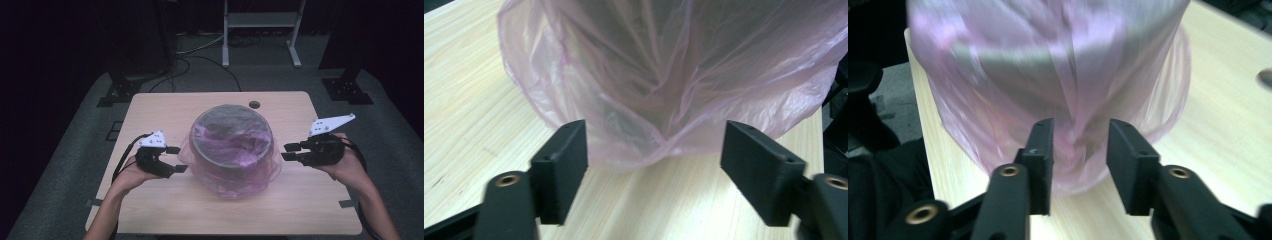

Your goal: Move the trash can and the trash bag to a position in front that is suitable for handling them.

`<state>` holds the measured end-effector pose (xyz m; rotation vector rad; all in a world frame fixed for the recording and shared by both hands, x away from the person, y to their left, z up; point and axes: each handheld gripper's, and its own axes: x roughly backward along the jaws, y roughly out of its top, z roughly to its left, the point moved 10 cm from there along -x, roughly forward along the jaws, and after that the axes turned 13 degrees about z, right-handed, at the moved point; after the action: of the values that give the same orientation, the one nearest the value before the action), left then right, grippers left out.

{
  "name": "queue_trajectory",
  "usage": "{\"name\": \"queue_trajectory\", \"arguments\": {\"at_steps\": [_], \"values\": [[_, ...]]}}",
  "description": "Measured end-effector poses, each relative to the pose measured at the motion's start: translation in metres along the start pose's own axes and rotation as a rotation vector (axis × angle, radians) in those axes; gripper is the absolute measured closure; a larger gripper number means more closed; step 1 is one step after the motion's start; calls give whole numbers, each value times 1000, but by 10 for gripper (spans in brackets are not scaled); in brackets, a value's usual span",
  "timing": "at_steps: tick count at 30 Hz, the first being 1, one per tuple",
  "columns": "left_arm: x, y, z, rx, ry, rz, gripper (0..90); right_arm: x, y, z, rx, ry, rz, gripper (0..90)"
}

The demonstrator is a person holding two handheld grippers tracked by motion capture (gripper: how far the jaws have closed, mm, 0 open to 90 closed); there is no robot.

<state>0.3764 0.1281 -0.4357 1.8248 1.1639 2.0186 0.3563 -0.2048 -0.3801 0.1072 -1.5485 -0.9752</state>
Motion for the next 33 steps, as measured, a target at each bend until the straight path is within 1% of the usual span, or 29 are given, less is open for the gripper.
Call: {"name": "queue_trajectory", "arguments": {"at_steps": [1,3,4,6,8,9,11,14,18,20,21,22,23,25,26,27,29,30,33], "values": [[1,-1,1,1,7,2,220,4,5,2,6,-6,-7,688],[3,-3,1,12,12,-3,199,10,18,10,26,-10,-21,755],[4,-4,1,18,13,-11,197,12,25,14,39,-13,-27,772],[5,-5,0,20,9,-18,189,13,42,23,69,-7,-31,800],[5,-7,-1,20,13,-22,184,8,60,32,91,1,-16,823],[5,-8,-2,18,13,-21,180,4,69,35,106,2,1,835],[5,-9,-3,19,14,-26,180,-11,86,40,130,1,52,860],[6,-10,-6,14,26,-36,180,-41,108,42,140,-3,152,896],[7,-13,-7,14,45,-44,180,-82,130,41,148,-8,278,900],[8,-15,-7,17,53,-52,180,-100,134,41,154,-20,360,900],[8,-16,-8,20,53,-57,180,-109,135,42,166,-23,400,900],[8,-16,-8,19,52,-60,180,-115,136,46,175,-21,429,900],[8,-18,-9,22,50,-62,180,-119,136,49,188,-16,447,900],[7,-20,-10,22,46,-68,180,-127,133,59,221,1,493,900],[5,-22,-10,26,41,-70,179,-128,131,63,231,8,507,900],[4,-23,-11,26,38,-69,179,-131,128,69,251,23,521,900],[3,-25,-11,28,34,-57,179,-132,124,79,277,43,542,900],[4,-24,-11,31,39,-60,179,-132,123,82,284,50,545,900],[6,-22,-13,24,37,-71,179,-129,120,96,321,97,548,900]]}}
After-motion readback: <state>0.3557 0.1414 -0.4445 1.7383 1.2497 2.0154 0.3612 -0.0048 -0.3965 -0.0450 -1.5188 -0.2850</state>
